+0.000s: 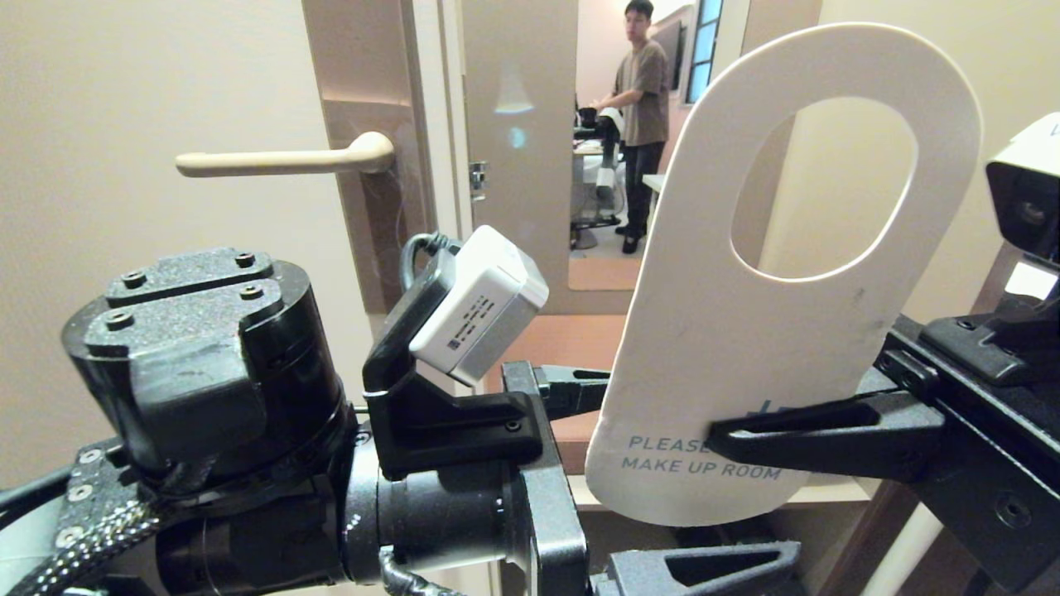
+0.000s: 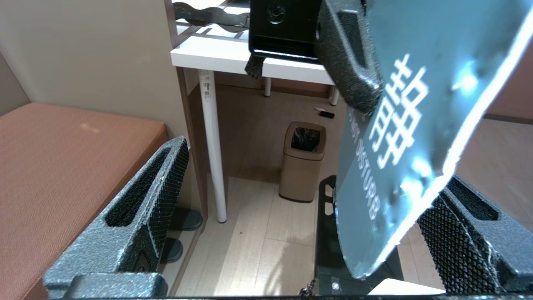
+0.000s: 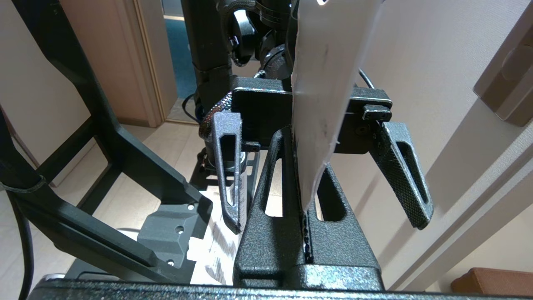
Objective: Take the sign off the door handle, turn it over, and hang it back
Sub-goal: Hand it to the other hand
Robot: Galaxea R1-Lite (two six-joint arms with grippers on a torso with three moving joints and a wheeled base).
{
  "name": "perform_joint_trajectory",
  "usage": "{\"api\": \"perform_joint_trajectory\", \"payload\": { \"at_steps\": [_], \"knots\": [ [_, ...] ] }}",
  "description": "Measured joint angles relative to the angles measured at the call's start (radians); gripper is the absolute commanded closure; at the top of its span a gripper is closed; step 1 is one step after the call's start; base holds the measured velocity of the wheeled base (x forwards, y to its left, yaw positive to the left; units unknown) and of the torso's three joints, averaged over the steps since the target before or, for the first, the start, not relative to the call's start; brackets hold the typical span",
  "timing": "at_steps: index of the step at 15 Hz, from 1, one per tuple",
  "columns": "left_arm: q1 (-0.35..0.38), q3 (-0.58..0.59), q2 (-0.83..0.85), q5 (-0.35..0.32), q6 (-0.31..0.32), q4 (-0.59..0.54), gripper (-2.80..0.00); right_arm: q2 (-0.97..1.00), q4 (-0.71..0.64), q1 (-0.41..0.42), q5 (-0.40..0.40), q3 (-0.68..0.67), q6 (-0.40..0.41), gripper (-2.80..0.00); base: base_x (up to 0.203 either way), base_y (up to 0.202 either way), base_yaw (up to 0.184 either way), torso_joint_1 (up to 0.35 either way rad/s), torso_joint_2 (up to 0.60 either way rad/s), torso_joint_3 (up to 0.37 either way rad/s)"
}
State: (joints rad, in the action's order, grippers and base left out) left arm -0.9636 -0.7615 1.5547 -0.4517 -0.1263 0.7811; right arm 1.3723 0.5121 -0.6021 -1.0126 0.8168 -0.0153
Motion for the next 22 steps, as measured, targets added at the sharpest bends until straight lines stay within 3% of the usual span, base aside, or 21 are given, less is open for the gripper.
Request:
{"api": "perform_joint_trajectory", "payload": {
  "at_steps": [14,15,22],
  "knots": [
    [-0.012,0.001,0.002,0.001,0.000,0.025,-2.80,-0.008,0.000,-0.006,0.000,-0.012,0.000,0.00,0.000,0.000,0.000,0.000,0.00,0.000],
    [-0.012,0.001,0.002,0.001,0.001,0.030,0.00,-0.007,0.000,-0.007,0.000,-0.013,0.000,0.00,0.000,0.000,0.000,0.000,0.00,0.000],
    [-0.012,0.003,0.004,0.000,-0.023,0.045,0.00,-0.007,0.000,-0.008,0.001,-0.025,0.000,0.00,0.000,0.000,0.000,0.000,0.00,0.000]
  ]
}}
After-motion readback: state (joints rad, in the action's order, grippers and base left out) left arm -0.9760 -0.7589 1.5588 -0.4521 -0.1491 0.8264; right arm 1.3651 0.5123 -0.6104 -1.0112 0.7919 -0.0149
